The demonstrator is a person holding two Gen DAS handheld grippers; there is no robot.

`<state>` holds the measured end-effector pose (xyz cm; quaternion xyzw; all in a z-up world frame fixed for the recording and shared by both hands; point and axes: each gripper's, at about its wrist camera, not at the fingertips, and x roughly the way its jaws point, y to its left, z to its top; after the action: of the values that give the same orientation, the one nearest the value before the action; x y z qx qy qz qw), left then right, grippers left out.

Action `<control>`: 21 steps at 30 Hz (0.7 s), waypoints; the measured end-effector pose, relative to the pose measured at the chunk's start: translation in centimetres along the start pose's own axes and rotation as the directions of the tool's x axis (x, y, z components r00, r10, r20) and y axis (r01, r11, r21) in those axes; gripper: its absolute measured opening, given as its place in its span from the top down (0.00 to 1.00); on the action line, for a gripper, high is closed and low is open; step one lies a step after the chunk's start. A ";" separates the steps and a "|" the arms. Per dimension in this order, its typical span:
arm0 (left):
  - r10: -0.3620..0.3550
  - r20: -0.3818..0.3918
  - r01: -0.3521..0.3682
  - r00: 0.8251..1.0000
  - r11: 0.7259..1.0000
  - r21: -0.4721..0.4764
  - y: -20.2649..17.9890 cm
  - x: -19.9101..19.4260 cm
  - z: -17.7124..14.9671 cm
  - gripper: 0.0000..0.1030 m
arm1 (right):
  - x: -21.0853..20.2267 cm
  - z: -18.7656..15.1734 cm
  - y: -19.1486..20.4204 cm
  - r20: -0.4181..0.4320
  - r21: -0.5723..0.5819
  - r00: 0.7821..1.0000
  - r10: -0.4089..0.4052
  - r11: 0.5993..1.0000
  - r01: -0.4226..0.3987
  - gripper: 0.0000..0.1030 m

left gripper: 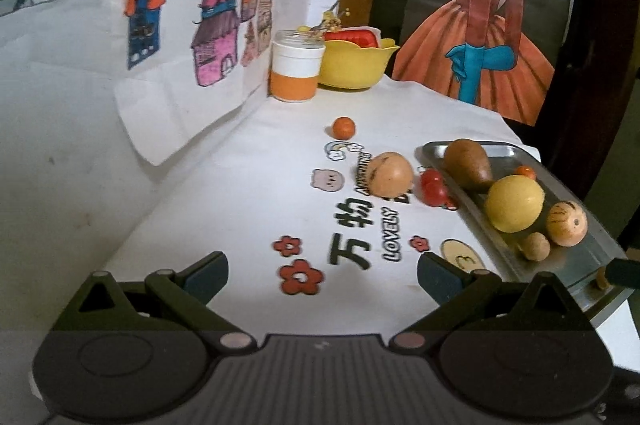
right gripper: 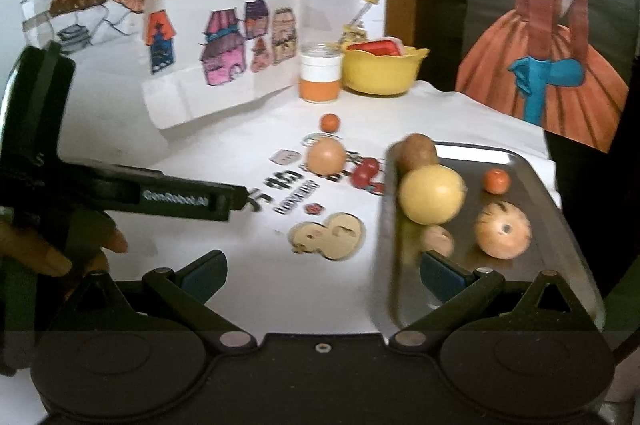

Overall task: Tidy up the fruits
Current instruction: 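Withdraw both tools from the tray toward the speckled fruit and tomatoes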

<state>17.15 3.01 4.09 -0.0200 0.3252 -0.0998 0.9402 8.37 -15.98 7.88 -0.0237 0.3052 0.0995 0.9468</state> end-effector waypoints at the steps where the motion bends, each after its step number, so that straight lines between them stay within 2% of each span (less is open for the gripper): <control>1: 0.004 -0.001 -0.004 1.000 1.000 0.002 0.3 -0.1 0.1 0.00 | 0.0 0.3 0.3 0.005 0.011 1.000 0.007 1.000 -0.008 0.01; 5: 0.034 -0.003 -0.034 0.999 0.999 -0.013 1.4 -0.4 1.1 0.01 | 0.2 2.5 1.4 0.004 0.062 0.998 0.058 0.996 -0.058 0.01; 9: 0.024 -0.018 -0.024 1.000 0.998 -0.050 2.6 -0.2 2.5 0.01 | 0.4 4.6 1.8 0.023 0.042 0.997 0.069 0.997 -0.070 0.01; 15: 0.021 -0.023 -0.022 1.000 0.998 -0.058 3.0 0.8 4.1 0.00 | 1.6 6.0 1.0 -0.011 -0.028 1.000 0.017 0.999 -0.018 0.01; 21: 0.014 -0.034 -0.016 0.999 0.998 -0.059 2.8 2.5 5.7 0.00 | 3.5 6.7 -0.6 -0.045 -0.025 0.999 -0.021 0.999 0.020 0.01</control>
<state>23.06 5.07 6.76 -0.0438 0.3441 -0.0833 0.9342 15.13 -15.26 11.30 -0.0408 0.3249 0.0929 0.9403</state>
